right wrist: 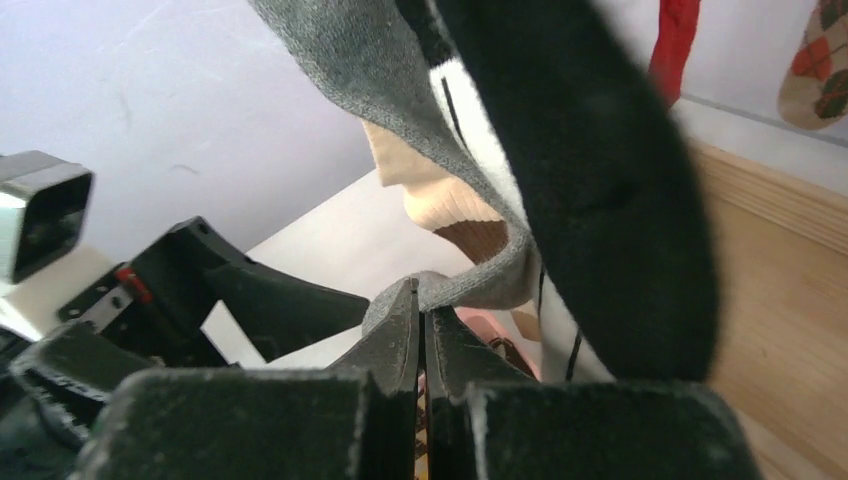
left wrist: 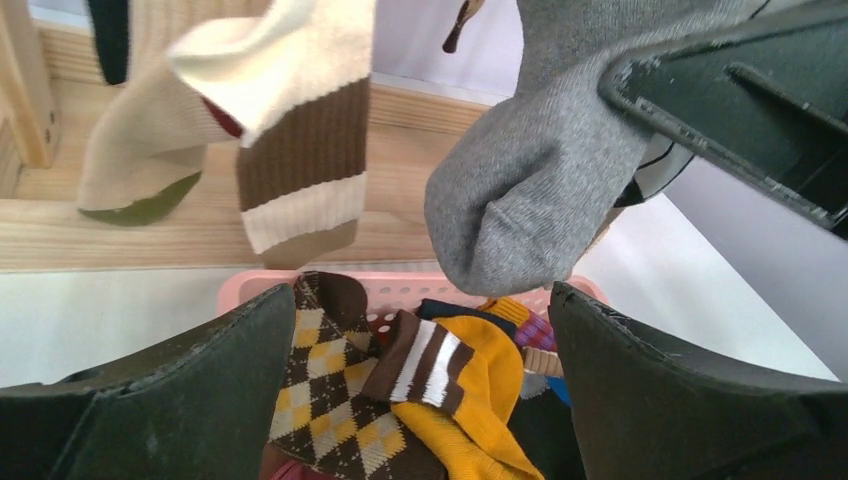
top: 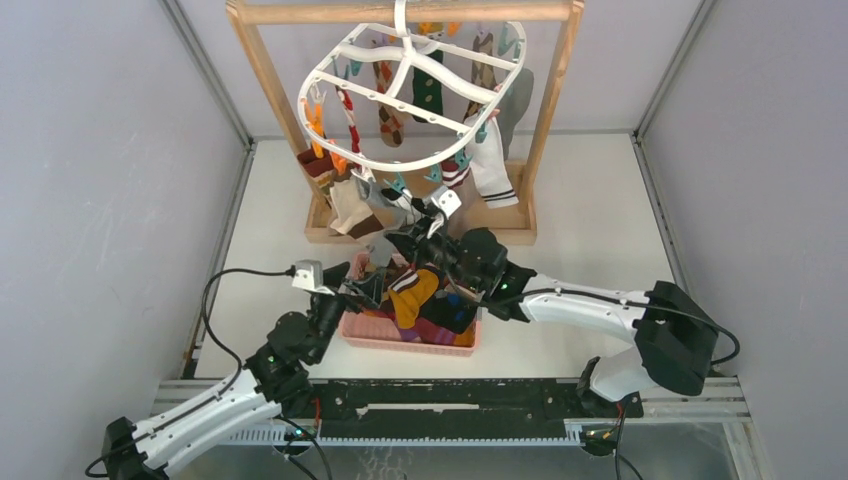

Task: Remove the socks clipped to the hanger
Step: Remove the sock from the hanger.

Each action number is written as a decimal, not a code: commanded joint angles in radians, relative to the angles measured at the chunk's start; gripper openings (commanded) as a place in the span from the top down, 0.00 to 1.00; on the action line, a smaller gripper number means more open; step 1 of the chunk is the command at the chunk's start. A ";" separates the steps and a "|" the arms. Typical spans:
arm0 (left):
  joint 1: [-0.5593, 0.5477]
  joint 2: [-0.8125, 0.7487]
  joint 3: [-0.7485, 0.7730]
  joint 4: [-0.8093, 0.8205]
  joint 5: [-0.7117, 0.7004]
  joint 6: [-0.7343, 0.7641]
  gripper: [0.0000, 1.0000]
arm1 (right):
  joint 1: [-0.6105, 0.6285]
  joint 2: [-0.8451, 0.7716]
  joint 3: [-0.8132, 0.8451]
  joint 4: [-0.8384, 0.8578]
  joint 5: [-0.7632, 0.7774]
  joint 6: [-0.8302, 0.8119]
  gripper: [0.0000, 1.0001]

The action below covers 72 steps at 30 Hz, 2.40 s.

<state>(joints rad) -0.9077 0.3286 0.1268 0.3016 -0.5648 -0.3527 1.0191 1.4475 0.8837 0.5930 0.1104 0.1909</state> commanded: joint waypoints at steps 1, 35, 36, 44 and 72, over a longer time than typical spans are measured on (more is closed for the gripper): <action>-0.004 0.067 -0.004 0.143 0.083 0.050 0.00 | -0.036 -0.073 -0.030 0.011 -0.181 0.078 0.98; -0.006 0.300 0.066 0.332 0.200 0.135 0.96 | -0.059 -0.225 -0.124 -0.060 -0.222 0.067 0.96; -0.005 0.310 0.077 0.331 0.200 0.139 0.96 | -0.066 -0.233 -0.130 -0.063 -0.220 0.068 0.96; -0.019 0.454 0.183 0.351 0.202 0.163 0.97 | -0.155 -0.321 -0.190 -0.089 -0.232 0.079 0.93; -0.068 0.718 0.368 0.387 0.129 0.236 0.97 | -0.102 -0.548 -0.215 -0.282 -0.045 -0.046 0.46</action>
<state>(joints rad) -0.9688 1.0531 0.4362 0.6487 -0.4160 -0.1440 0.8463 0.9493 0.6571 0.3347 -0.0635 0.2241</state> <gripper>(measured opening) 0.071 0.525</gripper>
